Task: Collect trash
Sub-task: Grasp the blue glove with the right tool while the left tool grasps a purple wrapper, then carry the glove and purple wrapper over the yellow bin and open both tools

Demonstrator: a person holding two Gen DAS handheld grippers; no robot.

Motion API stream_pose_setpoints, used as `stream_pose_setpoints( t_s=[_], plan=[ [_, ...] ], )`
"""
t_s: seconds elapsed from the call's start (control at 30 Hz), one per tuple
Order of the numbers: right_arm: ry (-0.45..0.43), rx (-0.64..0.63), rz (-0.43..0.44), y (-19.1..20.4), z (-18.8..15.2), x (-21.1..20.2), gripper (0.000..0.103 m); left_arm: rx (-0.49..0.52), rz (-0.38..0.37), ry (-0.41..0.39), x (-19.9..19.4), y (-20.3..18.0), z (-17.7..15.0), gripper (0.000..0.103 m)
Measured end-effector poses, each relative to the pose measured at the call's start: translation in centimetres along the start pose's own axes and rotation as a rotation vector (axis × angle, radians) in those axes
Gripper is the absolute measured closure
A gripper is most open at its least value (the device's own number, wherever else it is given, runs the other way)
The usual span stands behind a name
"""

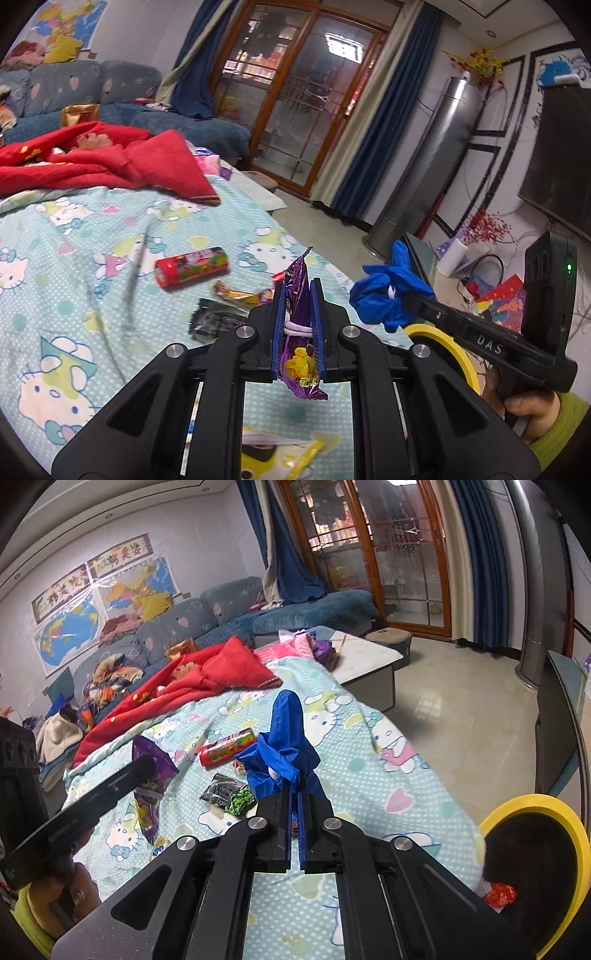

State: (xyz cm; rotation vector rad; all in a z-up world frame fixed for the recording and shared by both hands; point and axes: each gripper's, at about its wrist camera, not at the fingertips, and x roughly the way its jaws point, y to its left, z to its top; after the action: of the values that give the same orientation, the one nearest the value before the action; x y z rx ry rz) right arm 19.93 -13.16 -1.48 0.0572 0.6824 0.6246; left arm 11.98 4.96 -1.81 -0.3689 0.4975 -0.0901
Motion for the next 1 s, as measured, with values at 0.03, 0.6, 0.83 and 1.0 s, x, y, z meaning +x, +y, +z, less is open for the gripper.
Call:
stream_pose_setpoints(
  t_s=[0.03, 0.6, 0.83, 1.0],
  plan=[
    [-0.004, 0.003, -0.002, -0.2, 0.0, -0.2, 0.100, 0.006, -0.004, 0.001, 0.0, -0.3, 0.0, 0.095],
    [-0.063, 0.073, -0.061, -3.9, -0.8, -4.7, 0.100, 0.119, -0.064, 0.024, 0.0, -5.6, -1.1, 0.095],
    [-0.080, 0.122, -0.088, -5.9, -1.6, -6.3, 0.100, 0.171, -0.090, 0.045, 0.4, -7.8, -1.7, 0.095],
    [-0.092, 0.158, -0.109, -7.5, -2.1, -7.5, 0.100, 0.204, -0.100, 0.058, 0.7, -9.2, -2.2, 0.095]
  ],
)
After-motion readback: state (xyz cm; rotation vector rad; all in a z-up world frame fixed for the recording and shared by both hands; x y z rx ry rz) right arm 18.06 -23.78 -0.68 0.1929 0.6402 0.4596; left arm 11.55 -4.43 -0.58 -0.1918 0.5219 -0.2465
